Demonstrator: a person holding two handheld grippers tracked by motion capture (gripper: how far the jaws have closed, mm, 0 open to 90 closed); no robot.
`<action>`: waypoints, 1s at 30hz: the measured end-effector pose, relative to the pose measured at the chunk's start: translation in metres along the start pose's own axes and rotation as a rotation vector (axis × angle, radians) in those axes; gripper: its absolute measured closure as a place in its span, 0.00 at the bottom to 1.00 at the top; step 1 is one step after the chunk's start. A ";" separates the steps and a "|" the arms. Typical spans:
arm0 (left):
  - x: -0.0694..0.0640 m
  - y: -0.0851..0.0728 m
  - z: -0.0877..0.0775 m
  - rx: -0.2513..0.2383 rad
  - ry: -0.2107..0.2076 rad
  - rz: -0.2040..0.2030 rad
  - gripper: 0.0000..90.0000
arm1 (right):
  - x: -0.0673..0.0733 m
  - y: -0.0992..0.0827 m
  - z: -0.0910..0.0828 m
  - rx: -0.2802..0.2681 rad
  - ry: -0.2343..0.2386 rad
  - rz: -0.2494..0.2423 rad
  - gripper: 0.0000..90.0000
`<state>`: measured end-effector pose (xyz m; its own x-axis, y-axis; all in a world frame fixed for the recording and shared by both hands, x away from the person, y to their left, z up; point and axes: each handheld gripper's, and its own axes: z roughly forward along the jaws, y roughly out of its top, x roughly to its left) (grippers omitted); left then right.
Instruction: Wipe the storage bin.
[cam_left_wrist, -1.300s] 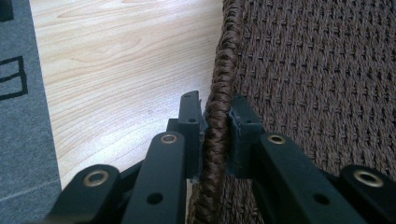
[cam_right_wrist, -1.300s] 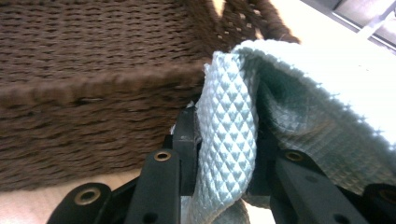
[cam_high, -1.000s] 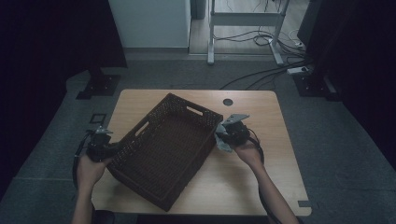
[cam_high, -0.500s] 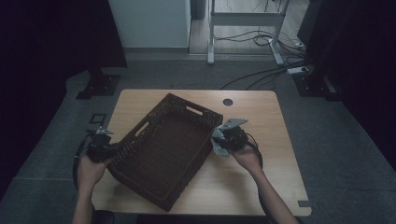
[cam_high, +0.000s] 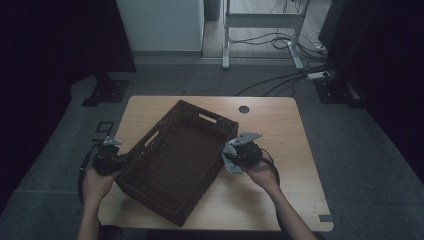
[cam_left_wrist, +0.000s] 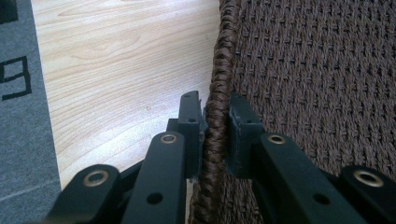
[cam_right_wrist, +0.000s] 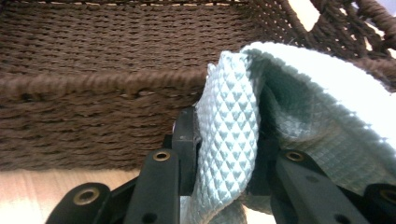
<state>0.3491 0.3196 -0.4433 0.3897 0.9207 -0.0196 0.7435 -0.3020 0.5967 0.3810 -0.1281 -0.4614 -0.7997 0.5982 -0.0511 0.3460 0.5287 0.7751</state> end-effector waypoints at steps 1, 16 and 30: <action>0.000 0.000 0.000 0.000 -0.001 -0.001 0.87 | 0.001 0.000 0.000 0.000 0.006 -0.002 0.78; -0.001 -0.001 0.000 0.001 0.004 0.003 0.87 | 0.024 -0.001 -0.002 0.000 0.045 -0.038 0.78; -0.002 -0.002 -0.001 0.002 0.004 0.002 0.87 | 0.045 -0.002 -0.006 -0.002 0.079 -0.057 0.77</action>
<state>0.3467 0.3182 -0.4438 0.3889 0.9211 -0.0152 0.7436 -0.3042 0.5954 0.3419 -0.1059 -0.4613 -0.8541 0.5182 -0.0455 0.2979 0.5590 0.7738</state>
